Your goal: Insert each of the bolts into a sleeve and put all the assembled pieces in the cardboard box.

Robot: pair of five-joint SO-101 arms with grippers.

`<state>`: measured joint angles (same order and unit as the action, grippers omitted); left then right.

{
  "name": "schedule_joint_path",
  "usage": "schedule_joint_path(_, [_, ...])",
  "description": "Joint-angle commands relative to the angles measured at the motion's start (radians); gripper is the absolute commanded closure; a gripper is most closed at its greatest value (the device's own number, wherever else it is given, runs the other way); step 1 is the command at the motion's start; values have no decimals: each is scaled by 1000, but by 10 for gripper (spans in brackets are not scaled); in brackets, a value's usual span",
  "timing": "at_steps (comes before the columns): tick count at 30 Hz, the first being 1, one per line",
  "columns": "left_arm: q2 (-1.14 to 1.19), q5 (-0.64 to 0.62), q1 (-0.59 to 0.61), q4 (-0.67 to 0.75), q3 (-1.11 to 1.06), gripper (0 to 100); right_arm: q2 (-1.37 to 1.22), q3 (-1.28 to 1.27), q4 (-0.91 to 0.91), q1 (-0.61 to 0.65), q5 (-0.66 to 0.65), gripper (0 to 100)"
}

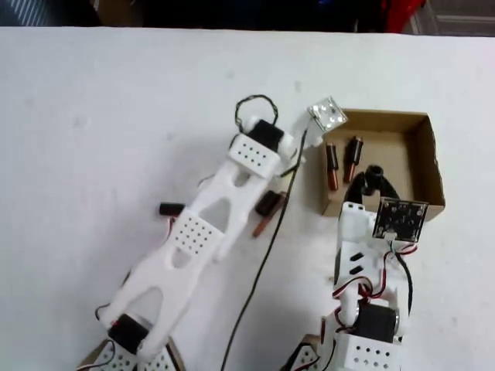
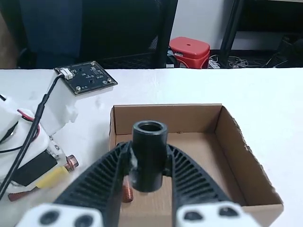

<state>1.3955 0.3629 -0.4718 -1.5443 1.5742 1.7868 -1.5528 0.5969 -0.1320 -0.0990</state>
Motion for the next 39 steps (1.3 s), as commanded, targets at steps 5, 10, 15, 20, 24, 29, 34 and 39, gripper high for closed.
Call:
schedule_joint_path(5, [-85,-8,33,-89,94,979,12,5,-22,-4,8,981])
schedule_joint_path(10, [-165,-8,38,-192,95,980,12,5,-22,38,8,981])
schedule_joint_path(15, [-245,-17,39,-238,91,980,12,3,-21,101,6,981])
schedule_joint_path(20, [-335,-143,39,-242,89,980,12,-12,-22,142,2,981])
schedule_joint_path(24, [-409,-184,39,-242,87,980,12,-12,-22,185,2,981])
schedule_joint_path(29, [-521,-184,45,-245,86,980,12,-12,-19,213,2,981])
schedule_joint_path(34, [-624,-184,45,-247,80,980,12,-12,-21,211,2,981])
schedule_joint_path(39, [-754,-184,44,-247,-81,980,12,-14,-19,211,5,981])
